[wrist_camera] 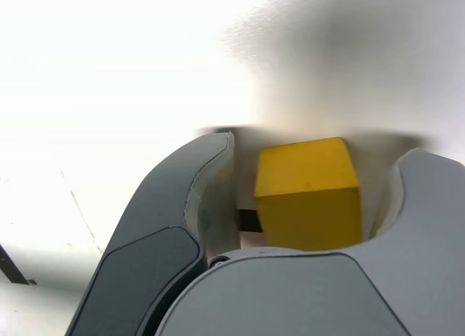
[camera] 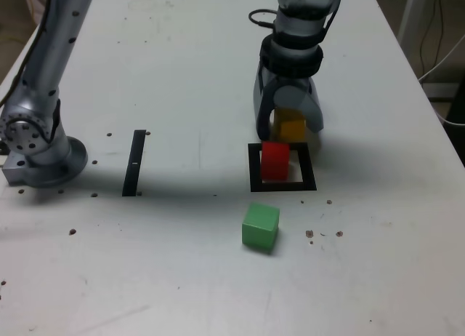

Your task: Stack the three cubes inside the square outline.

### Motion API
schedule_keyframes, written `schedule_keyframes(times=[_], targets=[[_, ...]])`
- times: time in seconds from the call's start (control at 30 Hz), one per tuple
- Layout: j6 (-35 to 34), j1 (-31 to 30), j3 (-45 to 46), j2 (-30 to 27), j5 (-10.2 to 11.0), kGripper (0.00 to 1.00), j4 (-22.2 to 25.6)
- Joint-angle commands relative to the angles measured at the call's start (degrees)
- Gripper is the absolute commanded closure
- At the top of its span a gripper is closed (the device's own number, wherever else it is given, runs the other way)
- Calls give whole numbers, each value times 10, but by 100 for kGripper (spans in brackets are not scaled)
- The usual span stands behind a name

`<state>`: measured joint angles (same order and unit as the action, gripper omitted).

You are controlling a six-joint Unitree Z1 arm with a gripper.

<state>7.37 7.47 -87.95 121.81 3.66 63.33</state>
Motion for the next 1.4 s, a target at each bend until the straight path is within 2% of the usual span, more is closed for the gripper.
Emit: schedule_keyframes(times=[0.0, 0.17, 0.33, 0.47, 0.67, 1.03, 1.37], targets=[[10, 3, -7, 7, -4, 41, -3], [18, 6, -10, 11, -20, 49, -5], [17, 8, -10, 13, -30, 64, -16], [15, 8, -10, 11, -26, 72, -31], [15, 8, -12, -1, -5, 74, -38], [13, -12, -13, -57, 3, 74, 34], [-17, -88, -43, -113, 8, 74, 130]])
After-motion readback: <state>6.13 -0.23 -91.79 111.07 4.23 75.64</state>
